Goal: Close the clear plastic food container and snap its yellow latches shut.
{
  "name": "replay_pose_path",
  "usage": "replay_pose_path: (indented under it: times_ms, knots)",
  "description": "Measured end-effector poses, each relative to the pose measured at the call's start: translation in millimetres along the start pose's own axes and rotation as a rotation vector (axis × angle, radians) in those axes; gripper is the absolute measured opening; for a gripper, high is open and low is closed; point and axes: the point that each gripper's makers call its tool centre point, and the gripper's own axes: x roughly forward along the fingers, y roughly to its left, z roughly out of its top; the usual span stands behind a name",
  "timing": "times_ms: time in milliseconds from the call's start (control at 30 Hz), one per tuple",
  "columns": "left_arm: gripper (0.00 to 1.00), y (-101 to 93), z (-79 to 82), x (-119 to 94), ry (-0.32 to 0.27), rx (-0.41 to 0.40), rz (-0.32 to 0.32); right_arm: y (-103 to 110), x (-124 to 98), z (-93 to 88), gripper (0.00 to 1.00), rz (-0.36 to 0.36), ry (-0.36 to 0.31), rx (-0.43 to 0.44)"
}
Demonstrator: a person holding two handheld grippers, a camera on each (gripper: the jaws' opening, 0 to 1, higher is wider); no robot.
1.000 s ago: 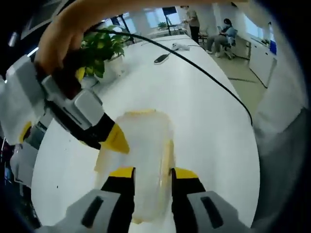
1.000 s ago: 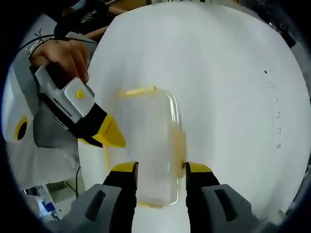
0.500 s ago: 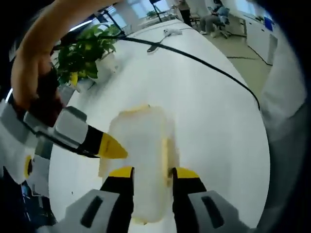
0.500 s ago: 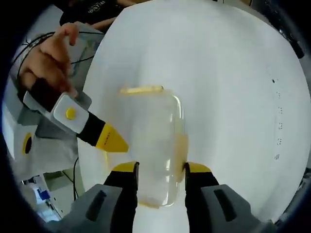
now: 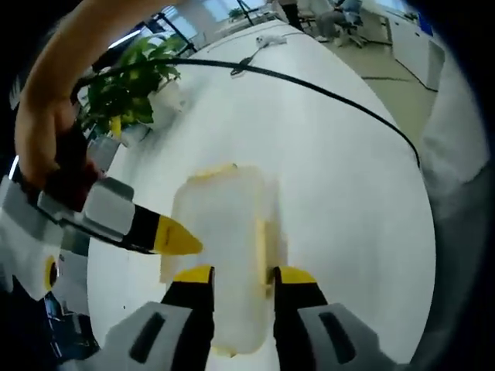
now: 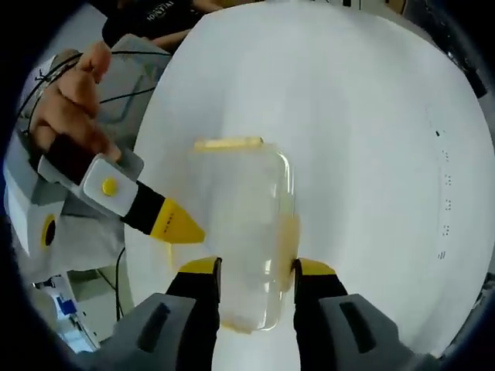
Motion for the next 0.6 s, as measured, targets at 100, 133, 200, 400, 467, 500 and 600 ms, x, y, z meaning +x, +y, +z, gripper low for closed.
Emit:
replay_pose_path:
  times_ms: [100, 133, 200, 400, 467, 500, 600]
  knots:
    - [0.22, 0.4, 0.5, -0.1, -0.01, 0.005, -0.003, -0.3, 0.2, 0.4, 0.34, 0.007, 0.01, -0.001]
    - [0.22, 0.4, 0.4, -0.1, -0.009, 0.006, -0.002, -0.4, 0.3, 0.6, 0.34, 0.009, 0.013, -0.001]
    - [0.22, -0.5, 0.9, 0.1, -0.005, 0.027, 0.009, 0.8, 0.6, 0.6, 0.34, 0.011, 0.018, -0.003]
    - [0.2, -2.0, -5.3, -1.0, 0.019, 0.034, 0.024, -0.8, 1.0, 0.7, 0.34, 0.018, 0.017, -0.006]
    - [0.21, 1.6, -3.9, -1.1, 0.011, 0.063, 0.038, -0.2, 0.7, 0.6, 0.33, 0.024, 0.012, -0.011]
    - [0.21, 3.2, -5.3, -0.8, 0.003, 0.062, 0.035, 0.2, 0.8, 0.4, 0.33, 0.026, 0.013, -0.014]
    - [0.22, 4.5, -5.2, 0.5, -0.005, 0.071, 0.037, -0.8, 0.7, 0.1, 0.33, 0.042, 0.001, -0.02]
